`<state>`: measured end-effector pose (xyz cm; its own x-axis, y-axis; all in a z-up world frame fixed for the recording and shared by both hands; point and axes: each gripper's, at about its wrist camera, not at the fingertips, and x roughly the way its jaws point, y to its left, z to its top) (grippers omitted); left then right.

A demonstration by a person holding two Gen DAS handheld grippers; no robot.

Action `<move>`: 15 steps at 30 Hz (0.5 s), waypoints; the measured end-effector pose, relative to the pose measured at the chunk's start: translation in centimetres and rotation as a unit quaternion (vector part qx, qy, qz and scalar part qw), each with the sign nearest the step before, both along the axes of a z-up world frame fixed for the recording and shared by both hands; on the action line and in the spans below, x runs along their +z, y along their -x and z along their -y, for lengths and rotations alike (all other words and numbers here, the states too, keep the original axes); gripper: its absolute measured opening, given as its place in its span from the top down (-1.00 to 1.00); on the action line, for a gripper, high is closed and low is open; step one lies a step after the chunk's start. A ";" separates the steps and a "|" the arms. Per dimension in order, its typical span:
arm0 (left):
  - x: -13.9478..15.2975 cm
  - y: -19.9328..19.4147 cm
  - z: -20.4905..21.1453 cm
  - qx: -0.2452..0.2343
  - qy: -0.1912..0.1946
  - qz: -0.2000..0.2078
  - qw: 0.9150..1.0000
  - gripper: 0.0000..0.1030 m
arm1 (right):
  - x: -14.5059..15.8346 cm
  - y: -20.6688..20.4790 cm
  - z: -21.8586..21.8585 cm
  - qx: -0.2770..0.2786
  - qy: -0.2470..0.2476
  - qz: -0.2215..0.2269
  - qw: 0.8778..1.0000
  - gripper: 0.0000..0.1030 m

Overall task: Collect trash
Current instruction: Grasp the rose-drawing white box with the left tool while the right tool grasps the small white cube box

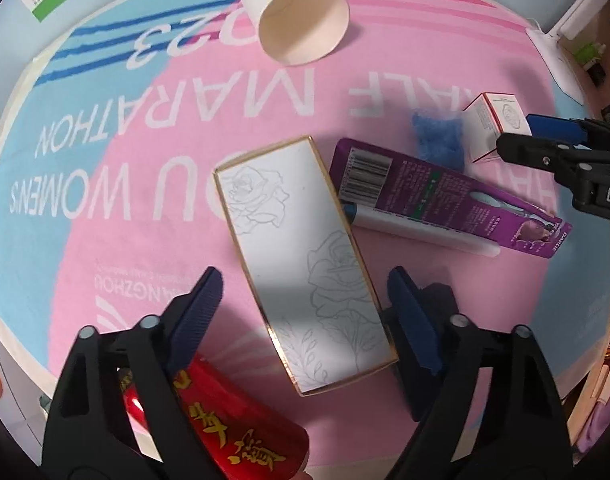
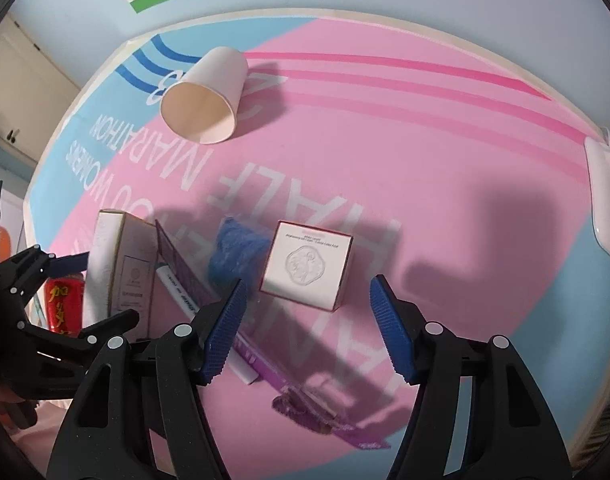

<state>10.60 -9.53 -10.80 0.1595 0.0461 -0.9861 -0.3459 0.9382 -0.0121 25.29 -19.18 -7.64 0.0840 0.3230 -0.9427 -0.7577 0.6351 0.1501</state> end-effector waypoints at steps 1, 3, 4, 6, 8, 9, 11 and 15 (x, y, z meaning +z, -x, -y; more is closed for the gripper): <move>-0.2 -0.1 0.1 0.001 0.001 -0.002 1.000 -0.41 | -0.1 -0.1 -0.1 0.001 0.001 -0.001 1.000 -0.22; -0.6 -0.1 0.0 0.004 0.006 -0.006 1.000 -0.35 | -0.5 -0.6 -0.1 0.000 0.002 -0.008 1.000 -0.15; -0.8 -0.5 0.3 0.005 0.008 -0.007 1.000 -0.29 | -0.5 -0.7 0.0 0.000 0.001 -0.010 1.000 -0.09; -1.1 -0.6 0.6 0.006 0.011 -0.008 1.000 -0.21 | -0.7 -0.8 -0.1 0.003 0.002 -0.015 1.000 0.08; -1.3 -0.6 0.7 0.006 0.013 -0.008 1.000 -0.15 | -0.8 -0.9 -0.2 0.006 0.003 -0.013 1.000 0.12; -1.3 -0.5 0.7 0.008 0.013 -0.004 1.000 -0.12 | -0.7 -0.9 -0.1 0.008 0.003 -0.012 1.000 0.13; -1.3 -0.4 0.5 0.014 0.017 0.002 1.000 -0.06 | -0.7 -0.9 -0.1 0.005 -0.002 -0.010 1.000 0.16; -0.9 -0.5 -0.6 0.021 0.022 0.011 0.999 0.05 | 0.0 -0.9 0.1 -0.001 -0.010 -0.001 1.000 0.19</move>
<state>11.12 -8.93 -11.66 0.1805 0.0105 -0.9835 -0.3839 0.9214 -0.0606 26.22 -19.26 -7.60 0.0819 0.3423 -0.9360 -0.7560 0.6333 0.1654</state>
